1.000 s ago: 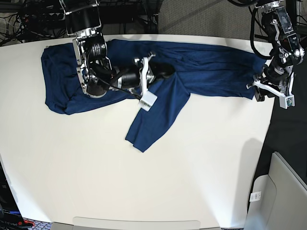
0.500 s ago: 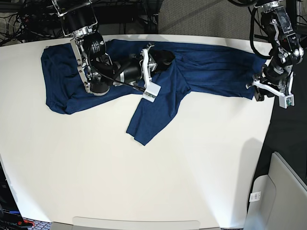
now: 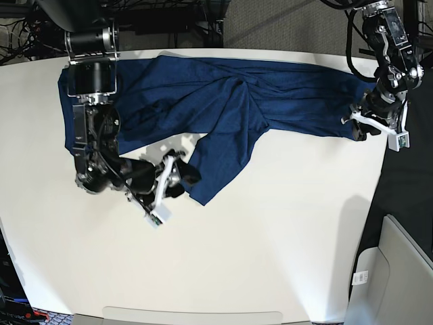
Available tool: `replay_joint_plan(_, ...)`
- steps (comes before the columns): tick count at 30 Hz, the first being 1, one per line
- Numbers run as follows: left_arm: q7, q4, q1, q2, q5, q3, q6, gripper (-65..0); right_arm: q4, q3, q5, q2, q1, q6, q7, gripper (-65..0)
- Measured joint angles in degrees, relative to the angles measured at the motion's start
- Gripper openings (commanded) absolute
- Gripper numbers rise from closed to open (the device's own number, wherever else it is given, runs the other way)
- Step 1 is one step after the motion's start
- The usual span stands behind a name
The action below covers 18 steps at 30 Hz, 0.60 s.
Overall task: Fold the T-shirt properly
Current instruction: 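Carry the sleeve across the folded body toward the left gripper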
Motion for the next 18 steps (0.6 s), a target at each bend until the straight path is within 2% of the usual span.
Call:
replay_joint_plan(5,0.00,0.00,-0.02,0.02,0.04,-0.02,0.04,-38.5,-7.91,-0.07,-13.84,-4.24,3.02,0.22,0.74,-29.4)
replay_joint_plan(9,0.00,0.00,0.09,0.00,0.00,0.00,0.00,-38.5,-12.52,0.02,-21.24,-6.75,3.45,0.31,6.60,-29.2)
replay_joint_plan(12,0.00,0.00,0.09,0.04,0.02,-0.02,0.02,-38.5,-15.87,0.02,-24.09,-7.78,4.09,0.26,10.03,-29.2)
replay_joint_plan(18,0.00,0.00,0.09,0.02,0.02,-0.04,0.02,-38.5,-23.50,0.17,-23.78,-8.09,6.49,0.55,16.68,-29.4)
